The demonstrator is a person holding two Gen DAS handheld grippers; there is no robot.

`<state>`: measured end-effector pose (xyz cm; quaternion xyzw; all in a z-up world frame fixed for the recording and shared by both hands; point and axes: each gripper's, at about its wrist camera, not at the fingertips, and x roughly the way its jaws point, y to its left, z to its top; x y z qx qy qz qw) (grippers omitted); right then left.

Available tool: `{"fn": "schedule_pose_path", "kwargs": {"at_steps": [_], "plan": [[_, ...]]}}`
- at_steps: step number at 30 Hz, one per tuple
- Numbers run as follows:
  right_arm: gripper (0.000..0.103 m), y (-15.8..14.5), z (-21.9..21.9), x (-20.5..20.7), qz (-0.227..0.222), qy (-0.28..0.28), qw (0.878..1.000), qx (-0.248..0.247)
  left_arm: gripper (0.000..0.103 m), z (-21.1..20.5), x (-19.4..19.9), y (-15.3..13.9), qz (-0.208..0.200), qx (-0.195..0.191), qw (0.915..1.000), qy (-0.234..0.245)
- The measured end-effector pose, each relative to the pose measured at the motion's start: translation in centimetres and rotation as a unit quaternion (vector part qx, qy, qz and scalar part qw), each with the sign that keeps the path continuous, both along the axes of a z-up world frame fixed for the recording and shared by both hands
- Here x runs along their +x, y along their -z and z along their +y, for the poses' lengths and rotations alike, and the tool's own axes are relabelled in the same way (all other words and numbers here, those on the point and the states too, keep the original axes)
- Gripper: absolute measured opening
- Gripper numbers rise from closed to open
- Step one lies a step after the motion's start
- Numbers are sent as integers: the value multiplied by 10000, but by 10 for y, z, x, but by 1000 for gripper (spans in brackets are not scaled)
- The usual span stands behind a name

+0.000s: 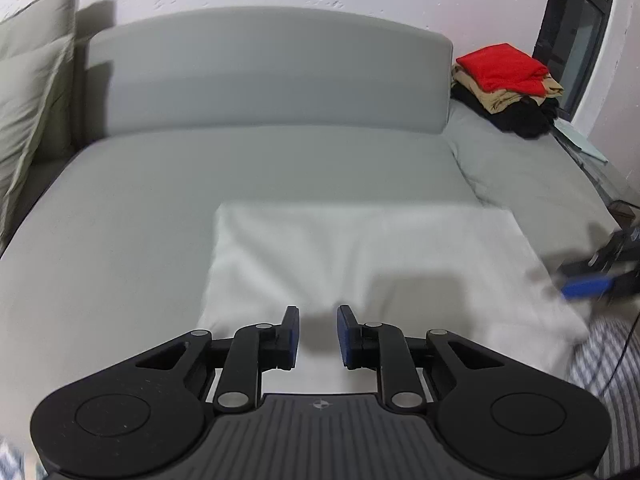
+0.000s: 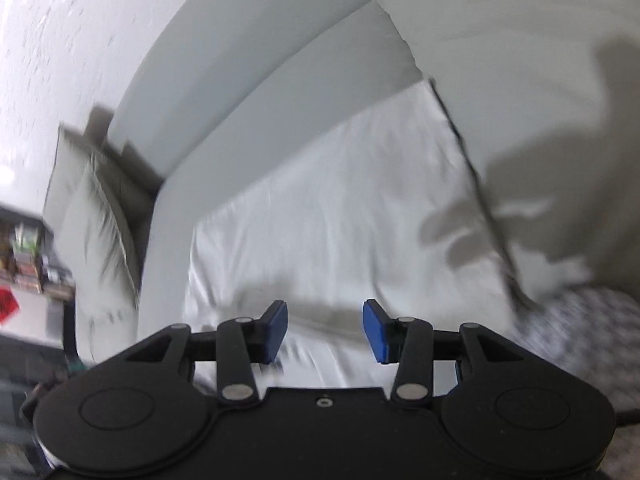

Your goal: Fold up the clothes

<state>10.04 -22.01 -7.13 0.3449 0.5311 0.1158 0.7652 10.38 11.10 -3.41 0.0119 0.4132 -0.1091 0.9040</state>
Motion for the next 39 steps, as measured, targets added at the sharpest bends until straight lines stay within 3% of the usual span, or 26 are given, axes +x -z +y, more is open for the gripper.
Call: {"fn": "schedule_pose_path", "kwargs": {"at_steps": [4, 7, 9, 13, 16, 18, 21, 24, 26, 27, 29, 31, 33, 35, 37, 39], "plan": [[41, 35, 33, 30, 292, 102, 9995, -66, 23, -26, 46, 28, 528, 195, 9984, 27], [41, 45, 44, 24, 405, -137, 9991, 64, 19, -9, 10, 24, 602, 235, 9976, 239], [41, 45, 49, 12, 585, -623, 9961, 234, 19, 3, -13, 21, 651, 260, 9968, 380], [43, 27, 37, -24, 646, -1211, 9899, 364, 22, 27, -61, 16, 748, 312, 9945, 662], [51, 11, 14, -45, 403, -1061, 9926, 422, 22, 43, -89, 13, 787, 345, 9933, 774], [51, 5, -3, -48, 238, -681, 9968, 337, 23, 44, -76, 15, 665, 341, 9963, 416], [47, 3, -11, -43, -92, -67, 9999, -21, 22, 47, -56, 18, 480, 335, 9982, -122], [32, 3, -6, -28, -485, 75, 9965, -670, 19, 49, -36, 22, 293, 327, 9969, -660], [31, 5, 3, -16, -695, 1, 9912, -1127, 17, 51, -23, 24, 168, 322, 9941, -1017], [31, 10, 9, -9, -740, -80, 9877, -1378, 17, 50, -15, 28, 237, 457, 9921, -1140], [31, 22, 22, 4, -711, -257, 9776, -1965, 16, 41, 4, 46, 704, 1084, 9845, -1187], [32, 37, 28, 8, -396, -363, 9639, -2606, 17, 35, 6, 46, 863, 1458, 9786, -1168], [36, 36, 20, 6, -71, -119, 9633, -2680, 16, 33, 2, 39, 883, 1862, 9704, -1257], [36, 32, 7, 1, 75, 42, 9646, -2636, 22, 40, -8, 36, 804, 2082, 9655, -1345], [36, 28, -5, -4, 38, 91, 9635, -2676, 22, 50, -17, 29, 741, 1827, 9701, -1413], [36, 21, -19, -9, -135, 276, 9711, -2367, 22, 53, -20, 22, 581, 1655, 9732, -1487]]}}
